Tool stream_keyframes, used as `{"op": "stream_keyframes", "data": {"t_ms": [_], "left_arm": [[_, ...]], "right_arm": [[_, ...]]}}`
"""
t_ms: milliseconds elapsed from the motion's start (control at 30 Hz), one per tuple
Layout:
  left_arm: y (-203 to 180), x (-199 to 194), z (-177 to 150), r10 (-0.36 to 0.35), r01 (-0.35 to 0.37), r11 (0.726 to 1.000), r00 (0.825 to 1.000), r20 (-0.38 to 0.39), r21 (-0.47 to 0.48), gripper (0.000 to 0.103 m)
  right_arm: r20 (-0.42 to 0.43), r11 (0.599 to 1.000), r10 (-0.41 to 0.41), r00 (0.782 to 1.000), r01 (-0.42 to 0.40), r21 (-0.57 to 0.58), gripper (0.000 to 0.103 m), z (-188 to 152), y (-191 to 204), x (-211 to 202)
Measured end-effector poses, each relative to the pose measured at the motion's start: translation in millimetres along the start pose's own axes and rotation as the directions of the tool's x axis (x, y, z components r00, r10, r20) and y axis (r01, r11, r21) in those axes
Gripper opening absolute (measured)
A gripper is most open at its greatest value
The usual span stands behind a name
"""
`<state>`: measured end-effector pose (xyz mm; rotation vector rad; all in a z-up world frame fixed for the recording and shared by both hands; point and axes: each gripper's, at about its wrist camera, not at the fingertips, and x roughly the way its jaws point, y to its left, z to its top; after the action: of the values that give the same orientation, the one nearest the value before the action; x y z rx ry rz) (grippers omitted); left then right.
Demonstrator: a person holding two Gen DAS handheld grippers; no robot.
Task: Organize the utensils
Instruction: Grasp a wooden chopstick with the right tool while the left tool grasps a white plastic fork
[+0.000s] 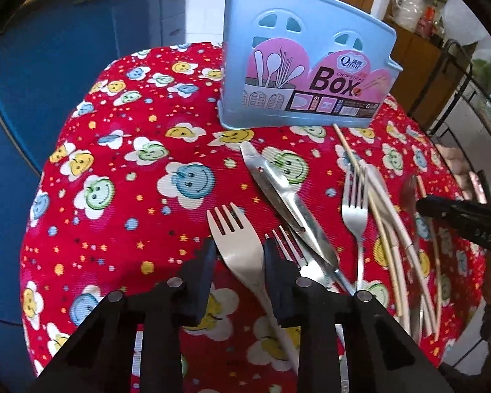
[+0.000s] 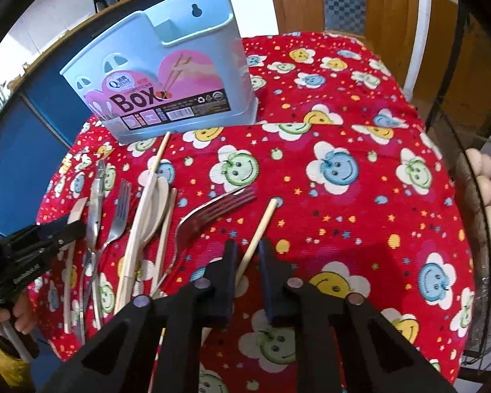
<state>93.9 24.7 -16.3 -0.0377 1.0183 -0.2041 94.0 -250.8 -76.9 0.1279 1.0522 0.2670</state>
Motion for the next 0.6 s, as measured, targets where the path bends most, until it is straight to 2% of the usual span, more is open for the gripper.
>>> {"op": "stream_keyframes", "data": {"t_ms": [300, 500, 600], "left_arm": [[8, -8, -4, -0.064, 0.065, 0.996, 0.998, 0.023, -0.056, 0.026], [12, -11, -7, -0.01, 0.013, 0.997, 0.999, 0.044, -0.077, 0.026], [18, -8, -6, -0.022, 0.024, 0.995, 1.0, 0.019, -0.1, 0.026]], "right_arm": [[-0.036, 0.991, 0.117, 0.992, -0.114, 0.068, 0.006, 3, -10, 1], [-0.067, 0.998, 0.058, 0.996, -0.056, 0.032, 0.006, 3, -7, 4], [-0.113, 0.999, 0.032, 0.993, -0.032, 0.002, 0.006, 10, -3, 6]]}}
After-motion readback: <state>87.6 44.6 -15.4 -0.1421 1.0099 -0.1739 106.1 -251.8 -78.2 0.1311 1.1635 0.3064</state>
